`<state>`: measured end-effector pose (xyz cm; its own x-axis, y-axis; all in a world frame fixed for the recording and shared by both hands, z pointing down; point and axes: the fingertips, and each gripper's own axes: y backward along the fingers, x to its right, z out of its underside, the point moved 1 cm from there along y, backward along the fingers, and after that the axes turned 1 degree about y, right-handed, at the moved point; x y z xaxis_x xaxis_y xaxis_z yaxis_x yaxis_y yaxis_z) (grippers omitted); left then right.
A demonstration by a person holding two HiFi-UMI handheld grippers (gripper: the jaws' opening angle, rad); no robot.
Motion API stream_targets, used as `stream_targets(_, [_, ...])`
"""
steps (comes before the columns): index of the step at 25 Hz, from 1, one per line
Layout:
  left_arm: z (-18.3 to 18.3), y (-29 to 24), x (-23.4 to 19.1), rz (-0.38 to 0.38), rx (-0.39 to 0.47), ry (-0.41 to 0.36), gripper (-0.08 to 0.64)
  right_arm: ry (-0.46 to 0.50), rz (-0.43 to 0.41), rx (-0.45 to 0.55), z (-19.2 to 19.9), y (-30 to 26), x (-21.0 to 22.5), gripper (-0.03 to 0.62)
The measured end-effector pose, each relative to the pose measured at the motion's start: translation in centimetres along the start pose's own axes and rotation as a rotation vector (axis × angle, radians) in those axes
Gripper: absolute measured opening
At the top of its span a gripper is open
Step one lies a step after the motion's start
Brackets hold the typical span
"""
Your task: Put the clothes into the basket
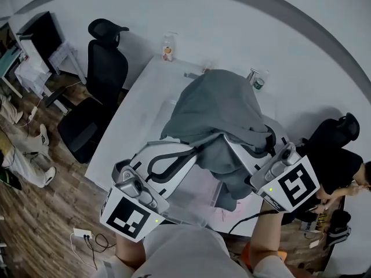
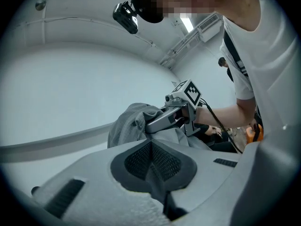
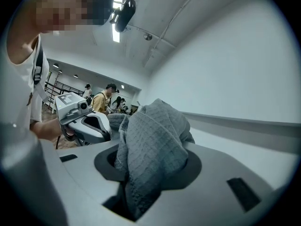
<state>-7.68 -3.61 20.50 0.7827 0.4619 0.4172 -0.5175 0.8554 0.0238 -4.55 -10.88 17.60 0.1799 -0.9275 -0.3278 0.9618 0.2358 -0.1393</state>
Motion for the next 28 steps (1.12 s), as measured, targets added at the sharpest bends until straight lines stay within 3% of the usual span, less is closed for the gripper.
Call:
stream_targets(14, [4.2,5.1,-3.4,-0.135,-0.102,0.058,0.005,-0.033,-0.166,-0.006,1.1,-8.2,-3.7,0.153])
stream_targets(21, [7.3,7.3,-4.3,-0.189,-0.158,0.102,0.005,-0.083,-0.266,-0.069,4.8,-12.5,-6.2,0.153])
stream_targets(28, [12.7,9.3,-4.1,-0.223,-0.222,0.172,0.005,-0.119,-0.358,-0.158,9.9,-16.1,-8.9,0.153])
